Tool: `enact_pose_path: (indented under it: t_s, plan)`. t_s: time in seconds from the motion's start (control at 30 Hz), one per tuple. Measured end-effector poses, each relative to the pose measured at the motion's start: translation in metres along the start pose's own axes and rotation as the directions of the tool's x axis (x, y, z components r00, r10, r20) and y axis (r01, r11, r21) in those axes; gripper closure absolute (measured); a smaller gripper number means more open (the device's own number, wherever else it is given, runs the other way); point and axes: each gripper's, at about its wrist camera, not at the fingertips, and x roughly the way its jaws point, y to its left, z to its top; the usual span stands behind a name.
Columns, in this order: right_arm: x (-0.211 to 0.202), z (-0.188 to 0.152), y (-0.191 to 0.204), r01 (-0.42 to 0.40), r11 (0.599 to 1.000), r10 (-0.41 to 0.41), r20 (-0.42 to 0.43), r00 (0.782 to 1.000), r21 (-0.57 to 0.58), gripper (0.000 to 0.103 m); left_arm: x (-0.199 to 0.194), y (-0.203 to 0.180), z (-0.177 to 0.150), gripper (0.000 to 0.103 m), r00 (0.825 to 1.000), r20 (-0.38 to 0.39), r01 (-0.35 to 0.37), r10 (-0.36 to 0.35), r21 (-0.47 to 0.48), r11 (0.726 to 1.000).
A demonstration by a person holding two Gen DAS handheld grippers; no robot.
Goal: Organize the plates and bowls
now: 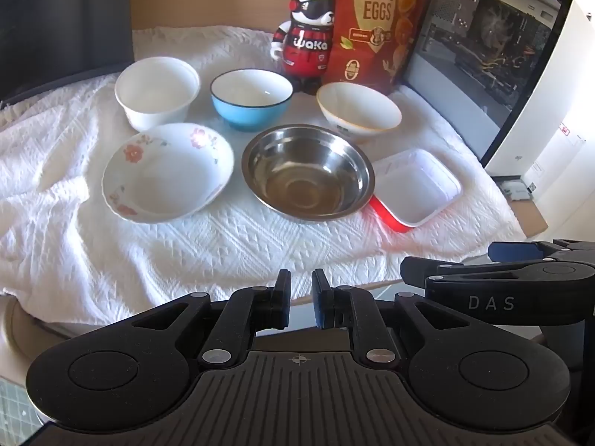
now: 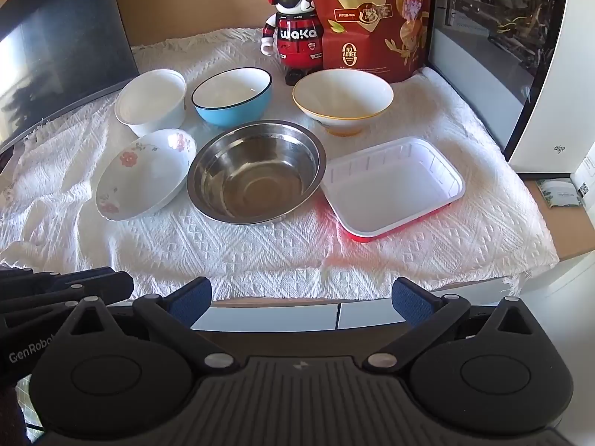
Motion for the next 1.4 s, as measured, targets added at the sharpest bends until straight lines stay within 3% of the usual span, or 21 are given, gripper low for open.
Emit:
enact_pose_path:
  t_s: [1.4]
  plan:
    - [0.010, 0.007, 0.005, 0.001, 1.000, -0.001, -0.010, 1.000, 0.001, 0.000, 0.011, -0.002, 0.005, 0.087, 1.000, -0.003, 0.005, -0.005, 0.008, 1.000]
